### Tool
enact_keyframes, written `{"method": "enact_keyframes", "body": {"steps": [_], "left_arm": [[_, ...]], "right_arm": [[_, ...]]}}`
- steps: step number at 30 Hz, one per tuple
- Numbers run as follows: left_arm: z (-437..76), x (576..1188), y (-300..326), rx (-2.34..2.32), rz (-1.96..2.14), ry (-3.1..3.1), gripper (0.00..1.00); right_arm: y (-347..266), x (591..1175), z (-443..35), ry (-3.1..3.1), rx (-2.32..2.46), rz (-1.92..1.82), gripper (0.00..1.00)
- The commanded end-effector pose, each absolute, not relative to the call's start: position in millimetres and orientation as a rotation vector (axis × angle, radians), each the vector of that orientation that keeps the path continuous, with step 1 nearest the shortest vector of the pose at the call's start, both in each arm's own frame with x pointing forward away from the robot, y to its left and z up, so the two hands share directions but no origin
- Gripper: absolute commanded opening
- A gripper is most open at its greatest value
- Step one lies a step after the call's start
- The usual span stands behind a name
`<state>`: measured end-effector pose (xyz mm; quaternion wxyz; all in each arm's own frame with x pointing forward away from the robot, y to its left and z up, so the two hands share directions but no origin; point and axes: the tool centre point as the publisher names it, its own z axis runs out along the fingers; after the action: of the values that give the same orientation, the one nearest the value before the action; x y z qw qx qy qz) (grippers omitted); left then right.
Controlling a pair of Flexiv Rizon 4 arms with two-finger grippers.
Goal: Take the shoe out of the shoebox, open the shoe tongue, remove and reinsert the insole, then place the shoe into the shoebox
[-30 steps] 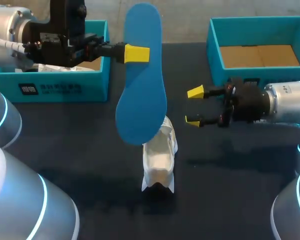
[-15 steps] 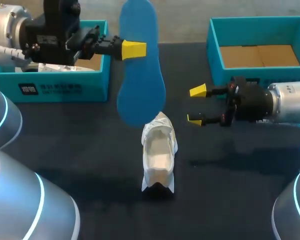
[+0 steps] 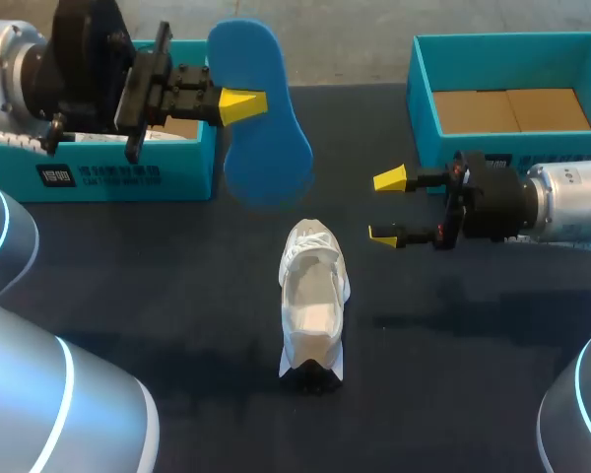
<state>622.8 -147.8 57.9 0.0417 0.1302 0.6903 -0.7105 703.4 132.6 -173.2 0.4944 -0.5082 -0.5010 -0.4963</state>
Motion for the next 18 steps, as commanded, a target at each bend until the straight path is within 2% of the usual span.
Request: {"method": "enact_keyframes", "body": {"steps": [1, 10, 18], "left_arm": [[55, 618, -146, 0.607, -1.917, 1.876, 0.0], [55, 618, -146, 0.607, -1.917, 1.876, 0.0], [33, 626, -139, 0.989, -1.708, 1.593, 0.0]], "right_arm": [[134, 703, -174, -1.215, -1.234, -1.204, 1.0], [134, 703, -174, -1.215, -1.234, -1.204, 1.0], [134, 703, -174, -1.215, -1.234, -1.204, 1.0]]}}
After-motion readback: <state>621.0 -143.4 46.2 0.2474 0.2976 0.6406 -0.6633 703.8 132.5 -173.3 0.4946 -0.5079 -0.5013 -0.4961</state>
